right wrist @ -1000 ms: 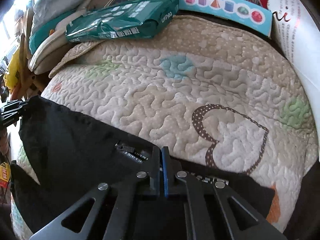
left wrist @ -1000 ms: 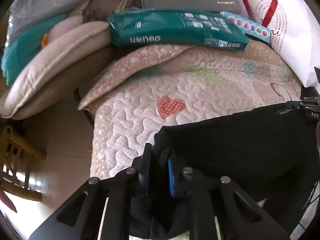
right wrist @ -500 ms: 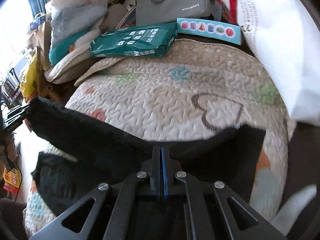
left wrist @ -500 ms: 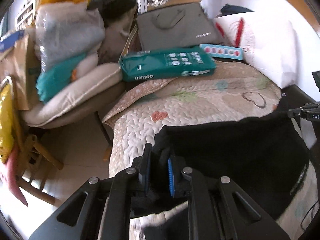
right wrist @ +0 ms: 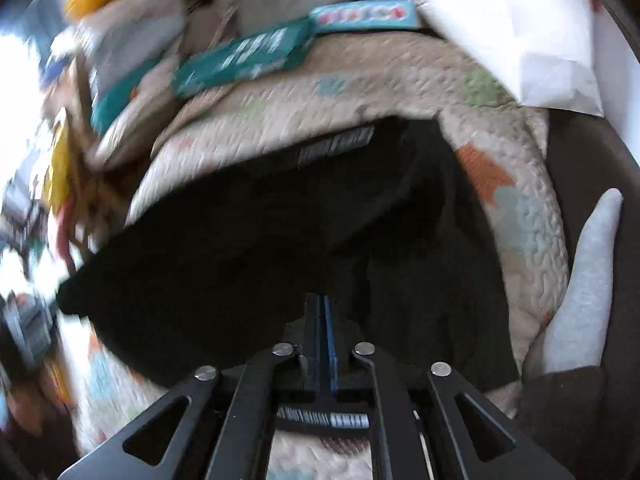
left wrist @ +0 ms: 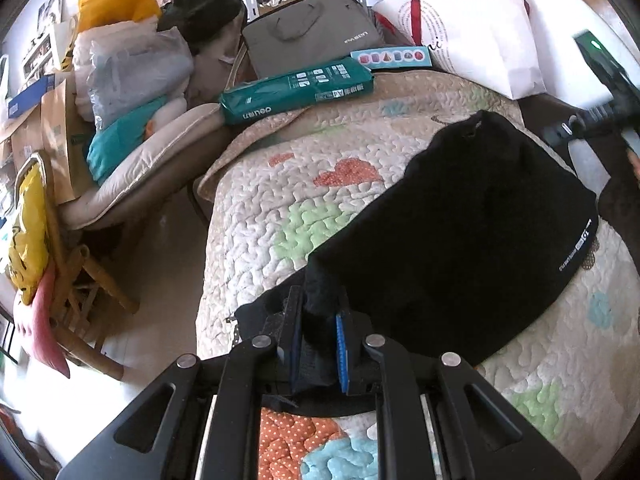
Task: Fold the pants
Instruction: 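Grasp the waistband with the left gripper while the right gripper grasps it too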
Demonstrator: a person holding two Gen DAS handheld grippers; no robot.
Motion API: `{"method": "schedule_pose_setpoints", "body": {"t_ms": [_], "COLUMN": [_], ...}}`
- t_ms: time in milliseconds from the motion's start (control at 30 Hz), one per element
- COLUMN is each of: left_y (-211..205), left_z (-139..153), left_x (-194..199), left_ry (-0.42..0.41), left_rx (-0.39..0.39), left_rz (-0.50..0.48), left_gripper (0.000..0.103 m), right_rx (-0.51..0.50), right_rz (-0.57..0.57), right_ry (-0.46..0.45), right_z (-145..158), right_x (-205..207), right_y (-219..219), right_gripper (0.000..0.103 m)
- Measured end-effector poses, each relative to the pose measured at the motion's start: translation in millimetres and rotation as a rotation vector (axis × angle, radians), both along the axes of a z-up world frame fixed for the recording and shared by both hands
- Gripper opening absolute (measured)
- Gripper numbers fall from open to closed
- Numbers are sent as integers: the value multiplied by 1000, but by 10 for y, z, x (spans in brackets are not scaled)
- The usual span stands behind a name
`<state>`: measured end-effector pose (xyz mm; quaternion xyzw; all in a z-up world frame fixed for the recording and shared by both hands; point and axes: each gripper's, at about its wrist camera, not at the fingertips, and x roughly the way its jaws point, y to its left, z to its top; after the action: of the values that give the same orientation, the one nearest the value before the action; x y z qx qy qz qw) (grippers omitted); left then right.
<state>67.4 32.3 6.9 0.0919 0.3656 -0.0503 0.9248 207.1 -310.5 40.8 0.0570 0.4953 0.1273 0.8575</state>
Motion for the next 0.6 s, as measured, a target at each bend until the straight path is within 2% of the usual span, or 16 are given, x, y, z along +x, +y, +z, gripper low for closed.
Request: {"method": "schedule_pose_setpoints", "body": {"t_ms": [33, 67, 133, 267, 333, 400, 467, 500, 533, 600], "left_y": [13, 29, 60, 86, 53, 26, 15, 19, 27, 55], "left_z": [3, 8, 0, -6, -7, -6, -8, -8, -6, 6], "left_x": [0, 0, -4, 4, -15, -28, -37, -39, -39, -39], "left_ry": [-4, -7, -9, -4, -7, -12, -12, -11, -10, -11], "left_rx": [-7, -15, -23, -47, -46, -37, -33, -35, -39, -41], "left_rz": [0, 0, -1, 0, -6, -17, -24, -24, -23, -18], "left_gripper": [14, 14, 14, 14, 14, 14, 14, 14, 14, 14], "right_rx": [20, 31, 34, 42, 59, 19, -55, -64, -52, -29], "right_rz": [-39, -64, -99, -222, -302, -368, -436, -450, -457, -463], "right_ry": [-12, -28, -55, 59, 128, 195, 272, 300, 334, 335], "right_z": [54, 92, 177, 111, 8, -124, -304, -385, -471, -511], "right_x": [146, 243, 487, 1138, 1414, 1582, 1701, 1711, 1716, 1632], "right_y": [5, 26, 111, 262, 305, 345, 366, 365, 350, 296], "right_gripper": [78, 92, 95, 92, 87, 81, 54, 30, 17, 9]}}
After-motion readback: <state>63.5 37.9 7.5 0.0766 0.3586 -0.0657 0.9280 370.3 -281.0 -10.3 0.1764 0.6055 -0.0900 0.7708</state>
